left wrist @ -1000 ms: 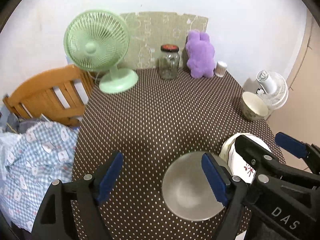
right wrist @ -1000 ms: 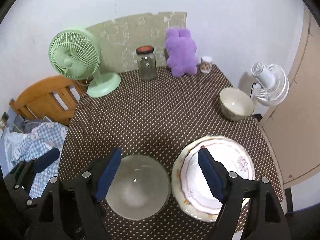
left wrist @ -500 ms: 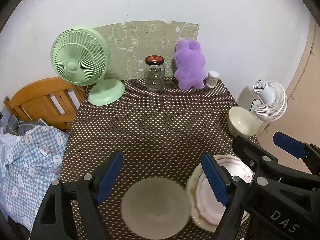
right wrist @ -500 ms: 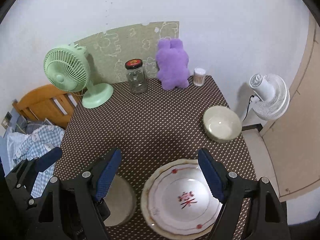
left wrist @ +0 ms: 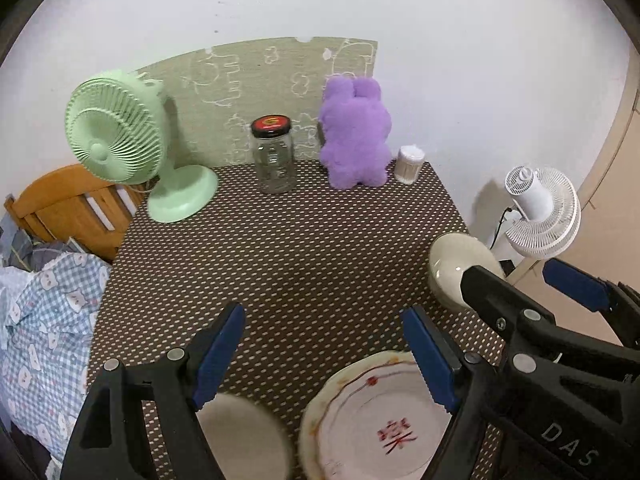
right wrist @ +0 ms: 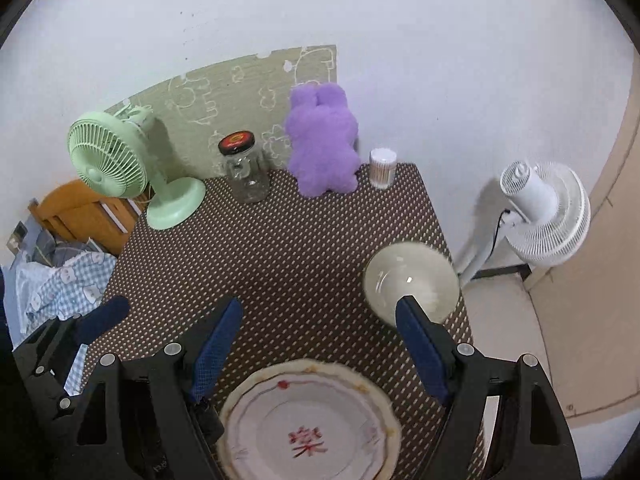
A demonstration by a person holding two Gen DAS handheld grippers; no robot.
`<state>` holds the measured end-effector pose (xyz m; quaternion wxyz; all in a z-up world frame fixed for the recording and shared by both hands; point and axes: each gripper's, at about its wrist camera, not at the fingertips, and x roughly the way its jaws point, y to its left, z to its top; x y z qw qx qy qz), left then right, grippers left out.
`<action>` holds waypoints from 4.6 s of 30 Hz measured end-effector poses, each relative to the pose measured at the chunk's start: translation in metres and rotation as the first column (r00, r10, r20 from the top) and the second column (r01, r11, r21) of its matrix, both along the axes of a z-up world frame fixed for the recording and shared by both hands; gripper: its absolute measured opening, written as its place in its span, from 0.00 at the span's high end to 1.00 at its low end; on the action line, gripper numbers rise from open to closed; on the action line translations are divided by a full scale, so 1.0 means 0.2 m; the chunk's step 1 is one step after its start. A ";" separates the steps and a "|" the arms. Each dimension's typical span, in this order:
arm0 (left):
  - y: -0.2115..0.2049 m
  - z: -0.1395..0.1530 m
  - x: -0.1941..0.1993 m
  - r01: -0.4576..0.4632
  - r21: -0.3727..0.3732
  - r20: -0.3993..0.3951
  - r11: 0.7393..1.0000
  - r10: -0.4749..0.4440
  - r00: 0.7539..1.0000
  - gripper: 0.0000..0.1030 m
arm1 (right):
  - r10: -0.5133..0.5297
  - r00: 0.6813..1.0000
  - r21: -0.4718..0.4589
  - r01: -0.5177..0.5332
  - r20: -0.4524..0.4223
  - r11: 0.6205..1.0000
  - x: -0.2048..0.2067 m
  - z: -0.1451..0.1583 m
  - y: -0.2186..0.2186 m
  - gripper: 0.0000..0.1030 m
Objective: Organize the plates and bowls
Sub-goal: 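Move both grippers toward the cream bowl by the white fan, then close both grippers on the rim of the cream bowl, then lift the cream bowl with both grippers and carry it to the plate stack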
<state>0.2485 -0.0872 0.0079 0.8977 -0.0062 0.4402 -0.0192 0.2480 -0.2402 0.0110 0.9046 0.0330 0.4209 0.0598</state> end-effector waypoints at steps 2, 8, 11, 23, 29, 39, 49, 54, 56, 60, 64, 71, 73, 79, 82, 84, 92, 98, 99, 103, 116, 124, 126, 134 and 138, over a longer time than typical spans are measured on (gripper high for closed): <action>-0.04 -0.01 0.03 -0.006 0.008 0.003 1.000 0.006 1.000 0.20 | 0.007 1.000 -0.008 -0.006 0.006 1.000 0.04 -0.01 -0.05 0.21; -0.18 -0.05 0.15 -0.010 0.021 -0.004 1.000 0.010 1.000 0.20 | 0.023 1.000 0.016 -0.023 -0.018 1.000 0.17 -0.09 -0.19 0.21; -0.25 -0.09 0.21 -0.017 -0.005 -0.022 1.000 0.017 1.000 0.20 | 0.023 0.999 0.022 -0.023 -0.025 0.999 0.22 -0.13 -0.26 0.21; -0.48 -0.29 0.45 -0.020 -0.001 -0.068 1.000 0.020 0.997 0.21 | -0.025 0.998 0.022 0.026 -0.059 0.999 0.44 -0.35 -0.48 0.21; -0.56 -0.40 0.55 -0.011 0.037 -0.075 0.999 0.014 0.997 0.25 | -0.057 0.994 0.009 0.058 -0.094 0.998 0.55 -0.49 -0.55 0.21; -0.67 -0.56 0.65 0.025 0.040 -0.135 0.999 -0.019 0.991 0.41 | -0.097 0.984 0.031 0.102 -0.152 0.994 0.64 -0.68 -0.64 0.26; -0.75 -0.64 0.69 0.068 0.042 -0.169 0.997 -0.060 0.984 0.71 | -0.099 0.970 0.032 0.109 -0.222 0.994 0.69 -0.80 -0.68 0.60; -0.76 -0.67 0.71 0.071 0.031 -0.189 0.997 -0.064 0.980 0.80 | -0.110 0.967 0.022 0.118 -0.229 0.993 0.70 -0.82 -0.70 0.67; -0.76 -0.67 0.71 0.068 0.042 -0.186 0.997 -0.059 0.981 0.80 | -0.111 0.967 0.022 0.119 -0.230 0.993 0.70 -0.82 -0.70 0.67; -0.78 -0.68 0.71 0.068 0.052 -0.181 0.996 -0.057 0.982 0.80 | -0.117 0.966 0.015 0.124 -0.230 0.992 0.70 -0.83 -0.70 0.67; -0.79 -0.69 0.71 0.075 0.074 -0.181 0.994 -0.061 0.982 0.80 | -0.114 0.963 0.018 0.122 -0.246 0.992 0.71 -0.84 -0.69 0.67; -0.77 -0.68 0.69 0.059 0.066 -0.192 0.996 -0.046 0.980 0.80 | -0.121 0.959 0.030 0.133 -0.256 0.991 0.69 -0.83 -0.69 0.67; -0.76 -0.67 0.68 0.058 0.072 -0.191 0.996 -0.043 0.981 0.80 | -0.117 0.960 0.030 0.129 -0.254 0.991 0.67 -0.82 -0.67 0.67; -0.70 -0.62 0.61 0.052 0.066 -0.186 0.996 -0.039 0.982 0.80 | -0.118 0.961 0.033 0.130 -0.250 0.991 0.60 -0.76 -0.64 0.67; -0.66 -0.59 0.58 0.039 0.059 -0.184 0.998 -0.027 0.983 0.80 | -0.111 0.963 0.029 0.121 -0.247 0.992 0.58 -0.73 -0.60 0.67; -0.62 -0.57 0.55 0.026 0.057 -0.178 0.998 -0.015 0.984 0.80 | -0.100 0.965 0.031 0.111 -0.243 0.993 0.55 -0.71 -0.57 0.67; -0.46 -0.47 0.44 0.003 0.036 -0.153 0.999 0.003 0.988 0.79 | -0.071 0.974 0.034 0.080 -0.214 0.996 0.46 -0.59 -0.42 0.67; -0.32 -0.38 0.36 -0.010 0.015 -0.132 1.000 0.012 0.991 0.79 | -0.067 0.980 0.031 0.074 -0.187 0.997 0.39 -0.49 -0.29 0.67; -0.29 -0.36 0.35 -0.014 0.012 -0.128 1.000 0.015 0.992 0.80 | -0.065 0.981 0.030 0.072 -0.181 0.997 0.38 -0.47 -0.27 0.67; -0.20 -0.30 0.29 -0.016 0.011 -0.112 1.000 0.017 0.994 0.79 | -0.065 0.985 0.033 0.072 -0.161 0.997 0.31 -0.39 -0.16 0.67; 0.11 -0.17 0.08 -0.032 0.000 -0.081 0.999 0.032 0.996 0.80 | -0.056 0.990 0.038 0.061 -0.129 0.997 0.11 -0.21 0.17 0.67; 0.31 -0.14 -0.07 -0.048 -0.009 -0.076 0.999 0.047 0.996 0.80 | -0.042 0.991 0.038 0.047 -0.123 0.998 -0.03 -0.18 0.37 0.67; 0.36 -0.15 -0.10 -0.050 -0.007 -0.078 0.999 0.049 0.996 0.80 | -0.040 0.991 0.039 0.045 -0.127 0.998 -0.06 -0.18 0.41 0.67; 0.49 -0.22 -0.19 -0.053 -0.012 -0.102 0.999 0.051 0.993 0.79 | -0.042 0.986 0.040 0.049 -0.164 0.998 -0.15 -0.25 0.56 0.67; 0.55 -0.26 -0.22 -0.051 -0.016 -0.114 0.999 0.049 0.992 0.80 | -0.038 0.984 0.029 0.043 -0.172 0.999 -0.19 -0.28 0.62 0.67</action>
